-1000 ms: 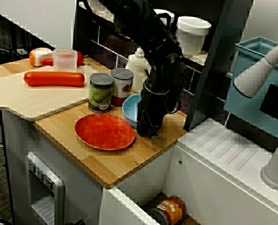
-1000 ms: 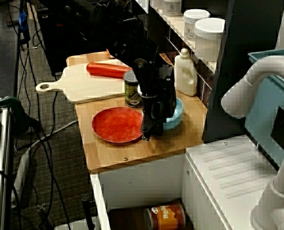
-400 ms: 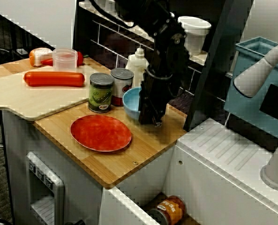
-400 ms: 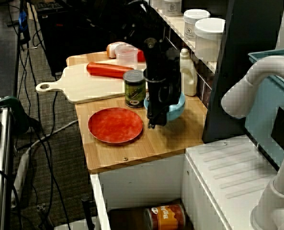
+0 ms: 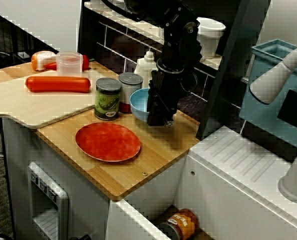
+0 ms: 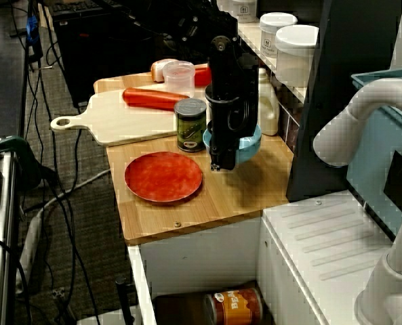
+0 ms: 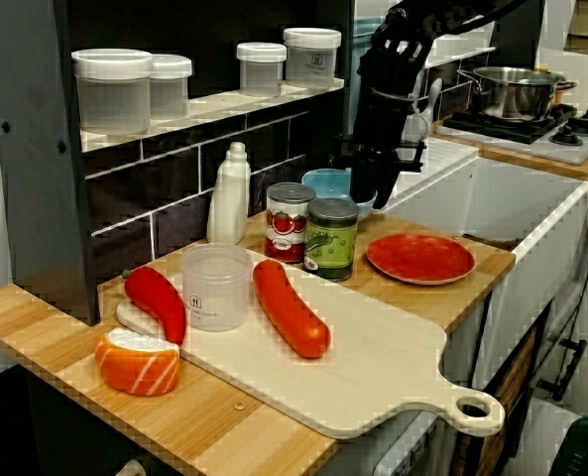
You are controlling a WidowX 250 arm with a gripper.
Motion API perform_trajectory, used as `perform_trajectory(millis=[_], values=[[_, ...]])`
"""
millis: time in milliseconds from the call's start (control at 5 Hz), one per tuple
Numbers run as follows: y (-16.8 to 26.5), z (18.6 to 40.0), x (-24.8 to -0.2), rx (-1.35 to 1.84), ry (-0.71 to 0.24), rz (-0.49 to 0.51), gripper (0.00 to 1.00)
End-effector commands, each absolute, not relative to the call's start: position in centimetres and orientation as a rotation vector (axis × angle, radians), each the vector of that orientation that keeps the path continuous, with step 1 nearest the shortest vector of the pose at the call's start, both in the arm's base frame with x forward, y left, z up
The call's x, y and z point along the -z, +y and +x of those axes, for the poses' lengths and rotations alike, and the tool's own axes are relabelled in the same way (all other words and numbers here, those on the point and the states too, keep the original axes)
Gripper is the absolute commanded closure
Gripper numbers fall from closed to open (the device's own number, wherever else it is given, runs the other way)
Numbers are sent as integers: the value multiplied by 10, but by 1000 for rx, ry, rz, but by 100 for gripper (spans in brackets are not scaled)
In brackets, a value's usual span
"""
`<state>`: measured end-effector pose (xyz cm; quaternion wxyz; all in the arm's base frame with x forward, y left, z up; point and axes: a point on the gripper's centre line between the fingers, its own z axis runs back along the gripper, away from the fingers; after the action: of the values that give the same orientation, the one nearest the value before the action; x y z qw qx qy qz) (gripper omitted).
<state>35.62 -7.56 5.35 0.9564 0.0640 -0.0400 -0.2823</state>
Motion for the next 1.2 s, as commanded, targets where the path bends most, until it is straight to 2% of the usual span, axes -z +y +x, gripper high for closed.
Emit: perform_trajectory(millis=[0, 1000], values=[[-79, 339, -92, 707, -200, 112, 100], [-117, 271, -95, 939, -260, 83, 100]])
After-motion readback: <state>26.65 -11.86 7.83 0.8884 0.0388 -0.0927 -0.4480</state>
